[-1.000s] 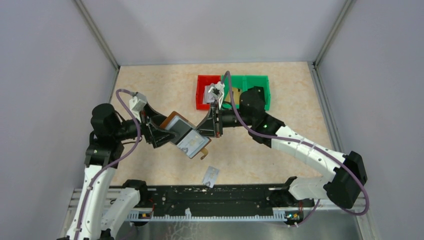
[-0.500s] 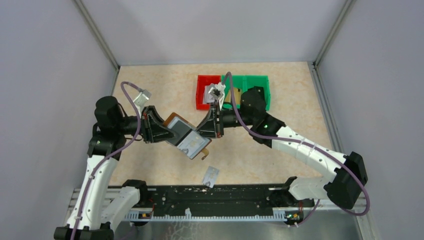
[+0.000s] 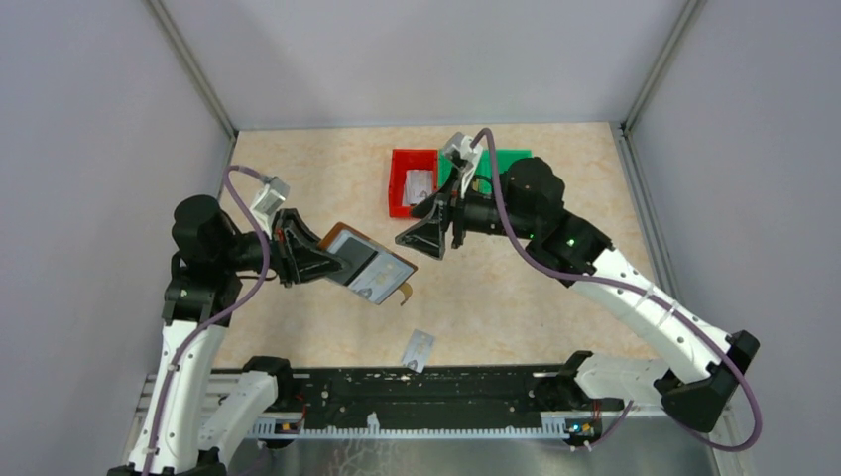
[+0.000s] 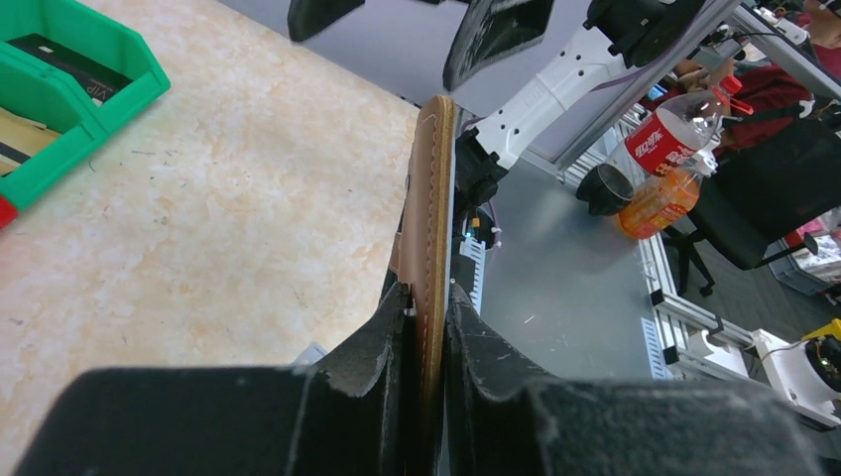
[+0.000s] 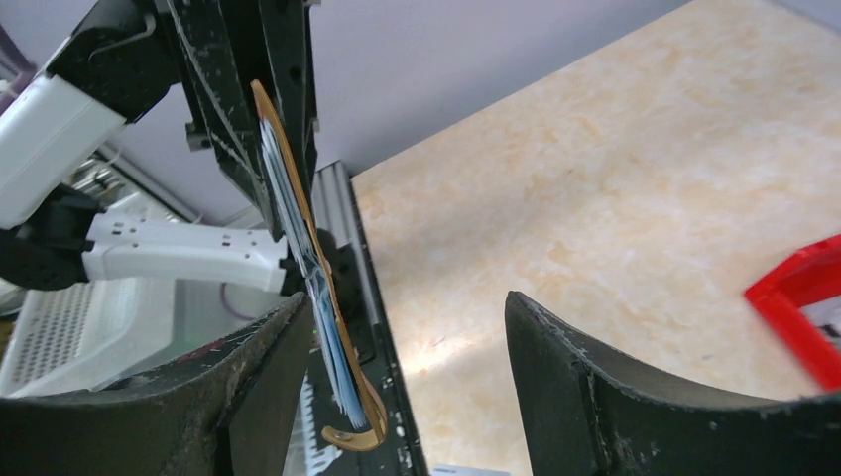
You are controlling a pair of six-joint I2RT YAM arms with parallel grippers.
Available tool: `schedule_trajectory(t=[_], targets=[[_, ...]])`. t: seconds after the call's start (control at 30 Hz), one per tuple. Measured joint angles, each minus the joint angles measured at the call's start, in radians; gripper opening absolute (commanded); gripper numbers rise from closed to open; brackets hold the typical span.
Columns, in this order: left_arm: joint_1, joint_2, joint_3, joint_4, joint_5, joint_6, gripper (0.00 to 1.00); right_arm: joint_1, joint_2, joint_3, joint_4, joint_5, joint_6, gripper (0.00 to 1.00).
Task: Take the credit cards out of the card holder
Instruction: Remove the credit card from the card holder.
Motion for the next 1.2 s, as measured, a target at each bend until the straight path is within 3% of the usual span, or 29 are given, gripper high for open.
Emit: schedule_trajectory(t=[0.23,0.43,0.67,0.8,0.93,0.97,1.1,1.2], targets=[[0.0,-0.005,0.0,-0.008,-0.011,0.003,0.11,-0.005,-0.021,0.064,-0.032,0.03,-0.03,0.73],[0.0,-0.008,-0.002,0.027,-0.013,-0.069,0.11,0.001,0.032,0.002,0.143,-0.113,0.089,0.75],[0.0,-0.009,-0.019,0.085,-0.015,-0.154,0.11,0.047,0.102,-0.062,0.253,-0.195,0.174,0.71],[0.0,-0.007,-0.037,0.111,-0.014,-0.196,0.11,0.086,0.143,-0.058,0.323,-0.223,0.2,0.51],[0.0,-0.007,-0.041,0.12,-0.011,-0.219,0.16,0.109,0.197,-0.059,0.381,-0.248,0.235,0.06],[0.0,-0.008,-0.041,0.12,-0.008,-0.222,0.22,0.111,0.206,-0.06,0.393,-0.253,0.25,0.0],[0.001,-0.008,-0.042,0.133,0.0,-0.238,0.54,0.112,0.212,-0.062,0.426,-0.267,0.28,0.0],[0.001,-0.005,-0.049,0.154,0.015,-0.265,0.61,0.112,0.212,-0.062,0.437,-0.271,0.286,0.0]])
